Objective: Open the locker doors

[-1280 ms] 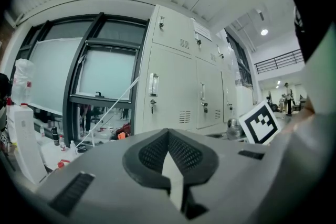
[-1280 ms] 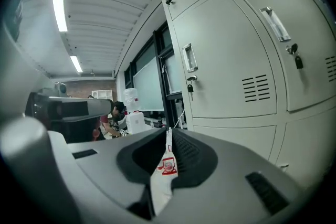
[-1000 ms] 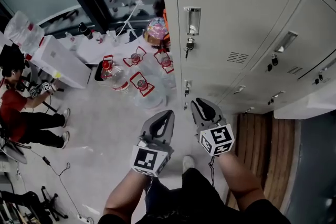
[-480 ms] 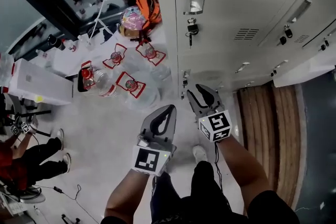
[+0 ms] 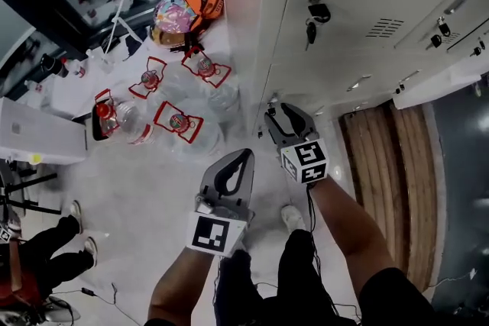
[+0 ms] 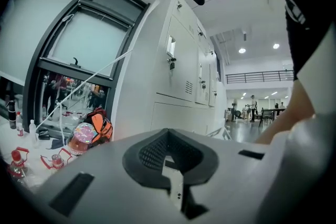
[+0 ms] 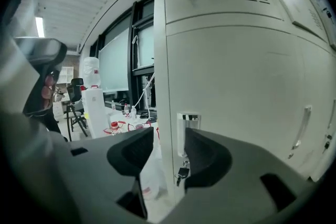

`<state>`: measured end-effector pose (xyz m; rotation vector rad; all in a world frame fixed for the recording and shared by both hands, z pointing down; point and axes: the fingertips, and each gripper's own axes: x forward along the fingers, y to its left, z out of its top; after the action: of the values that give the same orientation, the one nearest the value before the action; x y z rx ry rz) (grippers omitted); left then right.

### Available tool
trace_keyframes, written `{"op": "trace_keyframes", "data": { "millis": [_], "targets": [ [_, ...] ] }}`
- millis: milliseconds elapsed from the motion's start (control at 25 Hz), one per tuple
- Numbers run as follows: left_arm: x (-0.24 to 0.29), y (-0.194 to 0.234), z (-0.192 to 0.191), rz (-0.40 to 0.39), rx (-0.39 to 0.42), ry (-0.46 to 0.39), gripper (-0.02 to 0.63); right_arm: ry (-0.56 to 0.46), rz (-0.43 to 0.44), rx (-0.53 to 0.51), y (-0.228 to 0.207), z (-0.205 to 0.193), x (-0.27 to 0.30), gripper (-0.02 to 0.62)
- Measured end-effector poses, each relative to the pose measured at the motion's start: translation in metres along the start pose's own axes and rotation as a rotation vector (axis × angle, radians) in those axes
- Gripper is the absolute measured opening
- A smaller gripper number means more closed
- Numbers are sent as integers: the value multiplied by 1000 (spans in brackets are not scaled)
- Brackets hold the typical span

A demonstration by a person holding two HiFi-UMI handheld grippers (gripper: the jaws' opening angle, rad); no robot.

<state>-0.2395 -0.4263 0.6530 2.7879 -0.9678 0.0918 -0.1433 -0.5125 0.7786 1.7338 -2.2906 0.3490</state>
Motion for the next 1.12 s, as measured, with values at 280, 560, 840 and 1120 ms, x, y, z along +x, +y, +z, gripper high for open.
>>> {"op": "trace_keyframes", "data": {
  "millis": [280,560,840,1120],
  "targets": [
    [3,24,-17,-22,-7,1,2,-2,-38,17,-4,-10,37,201],
    [7,38,-35,-28,-25,19,2,-5,-51,16,-8,-15,56,199],
    [13,41,-40,-27,-48,27,2,2,-69,37,-8,-17,57,182],
    [10,30,-45,-28,-59,48,2,16,-134,82,-14,-21,48,109]
  ]
}}
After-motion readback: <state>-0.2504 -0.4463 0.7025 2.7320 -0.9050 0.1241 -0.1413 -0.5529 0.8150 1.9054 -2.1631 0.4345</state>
